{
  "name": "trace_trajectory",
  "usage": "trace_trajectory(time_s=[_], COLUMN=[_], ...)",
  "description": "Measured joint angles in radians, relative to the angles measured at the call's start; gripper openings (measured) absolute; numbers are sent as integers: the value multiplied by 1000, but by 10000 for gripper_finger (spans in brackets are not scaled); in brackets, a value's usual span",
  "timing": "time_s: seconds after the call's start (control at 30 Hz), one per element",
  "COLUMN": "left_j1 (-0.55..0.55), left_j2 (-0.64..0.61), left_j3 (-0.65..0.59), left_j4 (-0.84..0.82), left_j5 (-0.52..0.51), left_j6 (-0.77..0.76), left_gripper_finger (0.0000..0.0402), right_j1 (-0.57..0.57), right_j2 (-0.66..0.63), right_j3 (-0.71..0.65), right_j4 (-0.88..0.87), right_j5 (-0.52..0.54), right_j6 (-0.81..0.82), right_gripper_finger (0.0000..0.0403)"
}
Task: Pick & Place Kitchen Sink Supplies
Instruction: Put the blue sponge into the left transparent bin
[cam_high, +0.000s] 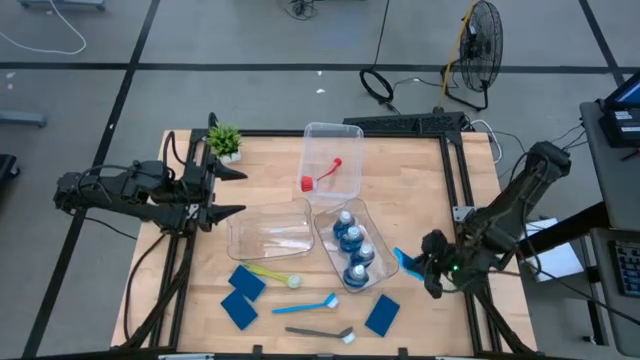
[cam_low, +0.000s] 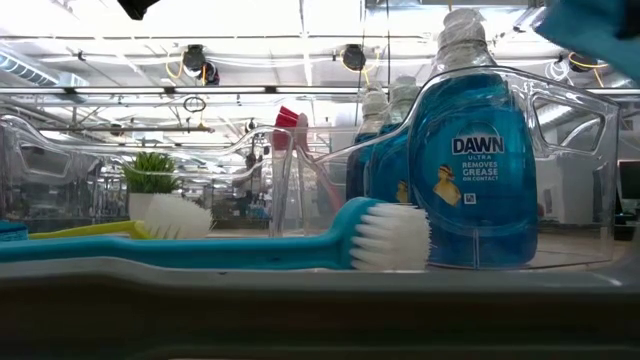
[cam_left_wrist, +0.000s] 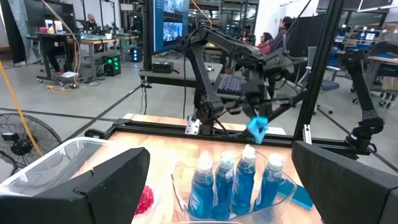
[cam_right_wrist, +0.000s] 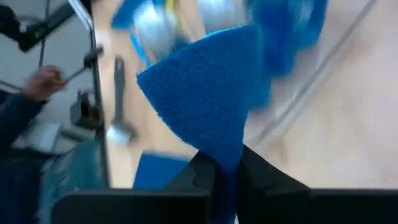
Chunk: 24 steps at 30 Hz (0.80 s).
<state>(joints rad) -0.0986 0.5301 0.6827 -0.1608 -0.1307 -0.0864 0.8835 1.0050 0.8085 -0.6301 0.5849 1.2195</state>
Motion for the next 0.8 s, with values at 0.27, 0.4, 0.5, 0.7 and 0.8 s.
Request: trace_trajectory(time_s=[0.27, 0.4, 0.5, 0.7, 0.8], left_j1=[0, 0, 0, 0, 0], left_j2=[0, 0, 0, 30, 72], left_j3=[0, 0, 0, 0, 0], left_j4=[0, 0, 0, 59, 72], left_j5=[0, 0, 0, -1, -1], left_j6=[0, 0, -5, 27, 56], left_gripper_finger=[397, 397, 397, 397, 397], right_j1=[-2, -58, -127, -291, -385], right_j2=[-23, -27, -30, -30, -32], right_j3=[-13, -97, -197, -449, -522], right_j4=[196, 504, 816, 1416, 1574], right_j5=[358, 463, 385, 39, -76], right_j6=[-507, -855, -1088, -1360, -1388], right_gripper_finger=[17, 17, 17, 17, 17])
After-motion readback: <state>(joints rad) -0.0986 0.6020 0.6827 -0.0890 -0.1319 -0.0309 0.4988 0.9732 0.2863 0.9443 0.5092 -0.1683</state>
